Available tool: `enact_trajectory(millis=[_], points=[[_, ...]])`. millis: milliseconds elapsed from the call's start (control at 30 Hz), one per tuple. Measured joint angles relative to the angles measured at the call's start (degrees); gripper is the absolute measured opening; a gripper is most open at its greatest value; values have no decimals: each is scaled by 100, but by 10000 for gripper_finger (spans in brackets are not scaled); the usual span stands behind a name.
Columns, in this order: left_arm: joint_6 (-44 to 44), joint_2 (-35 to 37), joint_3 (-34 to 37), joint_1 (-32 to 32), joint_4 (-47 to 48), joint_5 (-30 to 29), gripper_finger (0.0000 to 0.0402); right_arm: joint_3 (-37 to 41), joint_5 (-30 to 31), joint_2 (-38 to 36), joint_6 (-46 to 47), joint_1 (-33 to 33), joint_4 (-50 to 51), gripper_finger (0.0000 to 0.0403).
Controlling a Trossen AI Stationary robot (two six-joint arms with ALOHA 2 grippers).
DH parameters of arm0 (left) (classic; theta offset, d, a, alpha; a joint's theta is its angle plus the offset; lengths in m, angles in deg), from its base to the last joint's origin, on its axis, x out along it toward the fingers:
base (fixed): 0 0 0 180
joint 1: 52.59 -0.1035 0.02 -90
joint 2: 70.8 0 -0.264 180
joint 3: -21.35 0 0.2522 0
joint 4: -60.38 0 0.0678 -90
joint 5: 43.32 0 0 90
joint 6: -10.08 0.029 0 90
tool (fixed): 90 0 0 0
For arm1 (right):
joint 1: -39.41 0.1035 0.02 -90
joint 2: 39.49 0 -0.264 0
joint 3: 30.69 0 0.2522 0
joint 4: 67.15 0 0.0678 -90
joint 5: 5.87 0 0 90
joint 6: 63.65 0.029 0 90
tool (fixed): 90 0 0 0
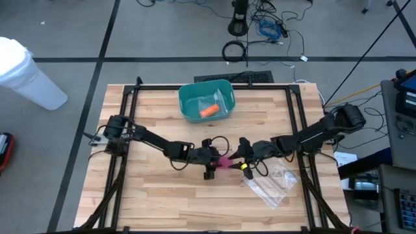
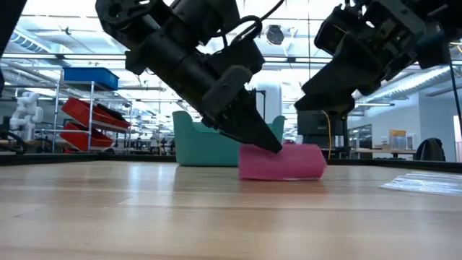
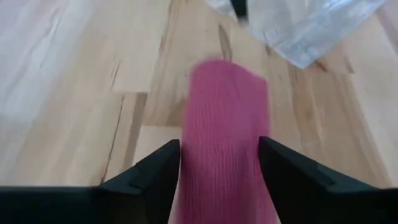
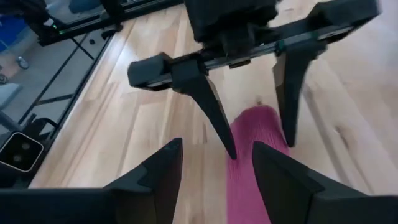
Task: Roll bandage
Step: Roll the pink bandage
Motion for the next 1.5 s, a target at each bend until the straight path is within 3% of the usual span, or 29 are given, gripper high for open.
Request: enact_trajectory(millis=[333,833,1200,1500], points=[[203,3,-3,2,-48,-59,228,0,24,1094,-177,-60,-994,167],[335,249,-3,152,-9,-305,228,-2,2,1584,-199,-621,-1081,8],[829,294,77,198,196,-1389,228,-2,-15,1573,-271,-893,-1076,2],[593,206,110,-16,60,-1196,228,-2,6,1573,-282,-895,-1050,1]])
